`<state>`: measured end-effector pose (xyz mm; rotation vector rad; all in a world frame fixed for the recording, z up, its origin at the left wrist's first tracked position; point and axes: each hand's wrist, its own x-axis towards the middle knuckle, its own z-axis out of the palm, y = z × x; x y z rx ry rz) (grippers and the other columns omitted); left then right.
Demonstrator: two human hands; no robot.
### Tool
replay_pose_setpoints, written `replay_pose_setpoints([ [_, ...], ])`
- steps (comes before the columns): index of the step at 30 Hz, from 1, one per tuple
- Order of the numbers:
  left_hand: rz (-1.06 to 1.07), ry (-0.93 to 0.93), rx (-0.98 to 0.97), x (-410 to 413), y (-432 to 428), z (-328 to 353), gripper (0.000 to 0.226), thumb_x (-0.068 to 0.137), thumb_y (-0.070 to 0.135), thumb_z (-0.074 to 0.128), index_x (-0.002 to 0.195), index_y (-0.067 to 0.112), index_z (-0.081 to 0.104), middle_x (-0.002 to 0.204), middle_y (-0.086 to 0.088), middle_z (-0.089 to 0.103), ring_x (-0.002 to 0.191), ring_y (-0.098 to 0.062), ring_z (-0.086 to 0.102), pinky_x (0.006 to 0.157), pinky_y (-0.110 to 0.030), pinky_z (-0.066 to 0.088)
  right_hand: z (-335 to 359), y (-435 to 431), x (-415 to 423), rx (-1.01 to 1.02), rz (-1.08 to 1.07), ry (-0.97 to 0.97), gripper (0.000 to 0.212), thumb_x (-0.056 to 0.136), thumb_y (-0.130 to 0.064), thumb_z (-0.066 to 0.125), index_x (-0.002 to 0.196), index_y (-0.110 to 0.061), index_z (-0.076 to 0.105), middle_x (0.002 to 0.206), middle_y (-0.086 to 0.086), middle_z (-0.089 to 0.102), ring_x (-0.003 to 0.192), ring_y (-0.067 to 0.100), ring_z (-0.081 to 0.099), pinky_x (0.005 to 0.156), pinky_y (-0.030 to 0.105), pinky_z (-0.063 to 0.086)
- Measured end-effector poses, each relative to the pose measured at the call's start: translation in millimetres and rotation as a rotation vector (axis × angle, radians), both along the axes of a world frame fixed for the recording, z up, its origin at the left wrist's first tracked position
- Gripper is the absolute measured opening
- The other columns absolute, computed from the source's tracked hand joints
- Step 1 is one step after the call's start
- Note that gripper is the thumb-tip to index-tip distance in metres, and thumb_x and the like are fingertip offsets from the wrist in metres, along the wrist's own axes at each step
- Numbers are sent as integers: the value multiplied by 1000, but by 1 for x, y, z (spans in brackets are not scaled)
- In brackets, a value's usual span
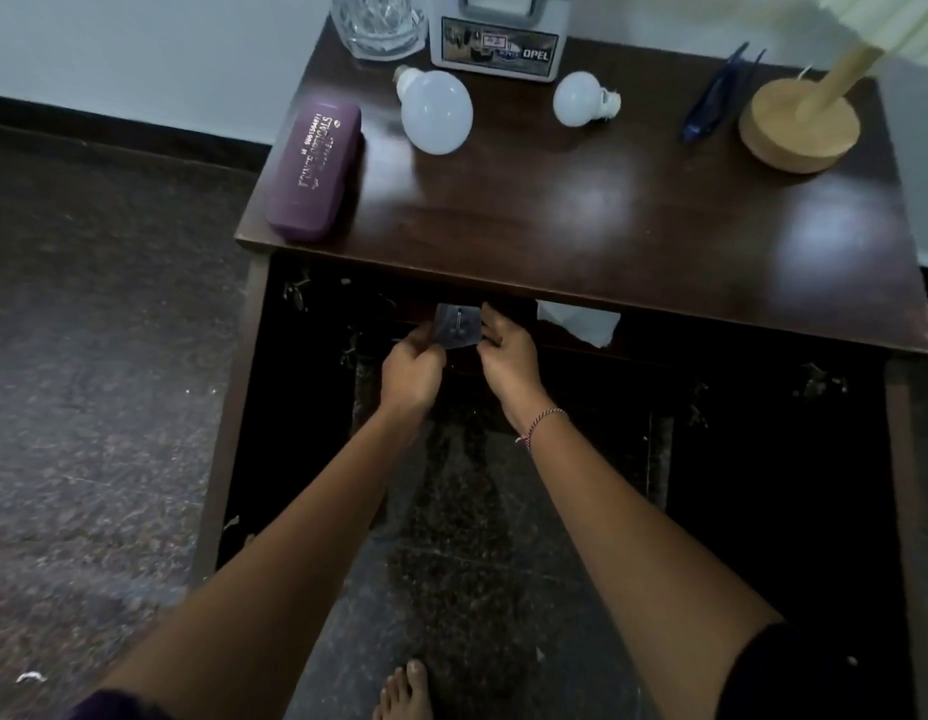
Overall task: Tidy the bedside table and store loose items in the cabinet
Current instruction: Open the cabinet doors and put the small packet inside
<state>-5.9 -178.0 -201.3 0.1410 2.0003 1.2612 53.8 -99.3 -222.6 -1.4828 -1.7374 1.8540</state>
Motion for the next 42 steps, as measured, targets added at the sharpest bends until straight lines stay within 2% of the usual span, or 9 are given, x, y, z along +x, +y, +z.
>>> replay_pose_setpoints([
  [4, -9, 26, 45, -5, 10, -13, 49, 86, 1, 44, 133, 14, 50, 111, 3, 54, 92, -6, 50, 71, -15, 40, -11, 11, -6, 51, 45, 7, 50, 94, -2, 45, 141, -15, 37, 142, 5, 46, 131, 20, 43, 107, 31, 36],
  [8, -40, 61, 88, -10, 20, -18, 47, 85, 2, 45, 130, 13, 53, 114, 3, 54, 105, -10, 47, 87, -22, 36, -17, 21, -7, 110, 77, 26, 49, 93, -2, 45, 141, -14, 38, 142, 6, 46, 131, 20, 43, 108, 33, 36],
  [15, -45, 176, 91, -29, 40, -44, 33, 84, 7, 46, 114, -1, 59, 98, -15, 61, 82, -21, 52, 65, -28, 38, -47, 41, -19, 285, 171, 90, 50, 90, 4, 41, 138, -11, 41, 137, 11, 51, 127, 23, 46, 98, 23, 35],
  [18, 37, 235, 121, -32, 42, -63, 30, 87, 11, 44, 108, -4, 60, 76, -4, 55, 66, -14, 49, 54, -25, 34, -67, 40, -22, 354, 195, 131, 54, 89, 6, 41, 140, -12, 39, 135, 10, 53, 124, 22, 48, 93, 18, 33],
  [20, 70, 259, 169, -32, 45, -73, 31, 89, 12, 44, 111, 0, 61, 78, 2, 57, 69, -11, 52, 58, -23, 38, -75, 43, -23, 397, 193, 162, 55, 88, 8, 41, 140, -11, 38, 136, 10, 52, 126, 21, 47, 95, 16, 32],
  [24, 192, 303, 303, -26, 49, -80, 39, 90, 11, 48, 128, 9, 55, 121, -7, 61, 113, -21, 55, 98, -27, 42, -80, 45, -21, 488, 180, 195, 57, 89, 8, 43, 142, -9, 32, 139, 11, 48, 129, 21, 44, 98, 16, 30],
  [27, 325, 350, 343, -23, 50, -75, 39, 90, 7, 45, 127, 7, 56, 128, -11, 60, 121, -23, 53, 101, -25, 37, -77, 35, -9, 922, 131, 233, 53, 84, 10, 42, 134, -10, 48, 130, 11, 57, 119, 23, 53, 100, 19, 38],
  [34, 464, 518, 427, -15, 26, -28, 31, 88, 7, 45, 106, 6, 70, 105, -14, 70, 102, -25, 62, 86, -25, 42, -17, 5, 2, 1425, 222, 514, 36, 81, 6, 45, 103, -9, 70, 95, 5, 68, 93, 13, 60, 87, 13, 45],
  [42, 299, 271, 508, -25, 7, 17, 36, 83, 4, 36, 66, 7, 67, 69, -11, 69, 60, -22, 67, 57, -28, 50, 66, 3, -16, 1354, 99, 689, 34, 78, 11, 45, 92, -5, 72, 88, 6, 71, 82, 12, 65, 81, 23, 52],
])
